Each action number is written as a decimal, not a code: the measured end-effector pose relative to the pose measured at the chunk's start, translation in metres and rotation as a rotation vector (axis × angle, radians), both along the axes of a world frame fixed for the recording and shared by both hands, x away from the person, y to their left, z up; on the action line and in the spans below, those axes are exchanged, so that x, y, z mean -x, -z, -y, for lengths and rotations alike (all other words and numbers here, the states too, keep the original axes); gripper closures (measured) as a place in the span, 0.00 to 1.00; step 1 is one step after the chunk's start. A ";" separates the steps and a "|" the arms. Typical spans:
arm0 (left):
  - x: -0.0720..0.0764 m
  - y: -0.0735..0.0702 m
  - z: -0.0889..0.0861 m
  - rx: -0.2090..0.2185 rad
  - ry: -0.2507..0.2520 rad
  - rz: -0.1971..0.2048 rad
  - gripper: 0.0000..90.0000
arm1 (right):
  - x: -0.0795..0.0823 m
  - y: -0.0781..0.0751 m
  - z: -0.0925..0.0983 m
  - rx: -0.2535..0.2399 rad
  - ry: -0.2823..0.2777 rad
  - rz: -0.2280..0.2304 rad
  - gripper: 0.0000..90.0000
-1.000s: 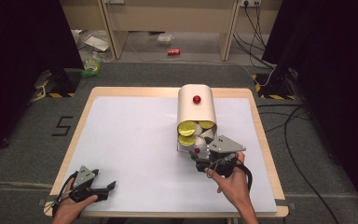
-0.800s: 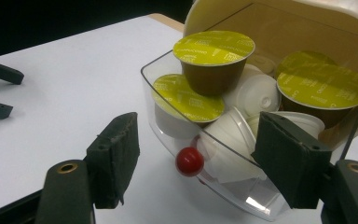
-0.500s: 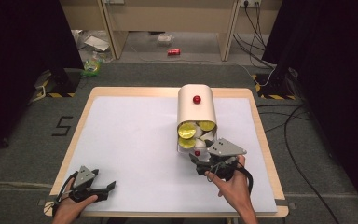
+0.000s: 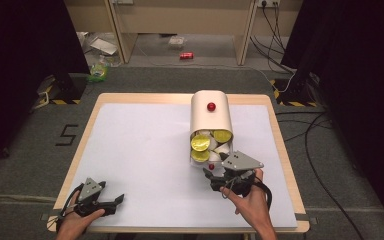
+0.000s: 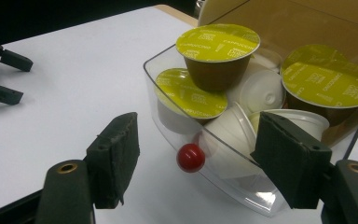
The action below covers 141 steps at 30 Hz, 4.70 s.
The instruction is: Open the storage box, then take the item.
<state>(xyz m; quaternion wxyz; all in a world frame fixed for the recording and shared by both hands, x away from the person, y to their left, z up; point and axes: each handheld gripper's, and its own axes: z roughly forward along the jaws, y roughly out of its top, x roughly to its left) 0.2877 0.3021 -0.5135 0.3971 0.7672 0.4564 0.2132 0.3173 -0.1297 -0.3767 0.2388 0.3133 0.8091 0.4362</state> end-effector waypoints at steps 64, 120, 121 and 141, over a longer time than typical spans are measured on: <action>0.000 0.000 0.000 0.001 0.000 -0.001 0.15 | 0.013 -0.005 0.004 -0.077 0.006 0.010 0.31; 0.000 0.000 0.000 0.001 0.000 -0.002 0.15 | -0.028 -0.006 -0.033 -0.044 0.056 0.059 0.28; 0.000 0.000 0.000 0.001 0.000 -0.002 0.15 | -0.028 -0.006 -0.033 -0.042 0.059 0.059 0.28; 0.000 0.000 0.000 0.002 0.000 -0.002 0.15 | -0.036 -0.001 -0.042 0.002 0.052 0.062 0.37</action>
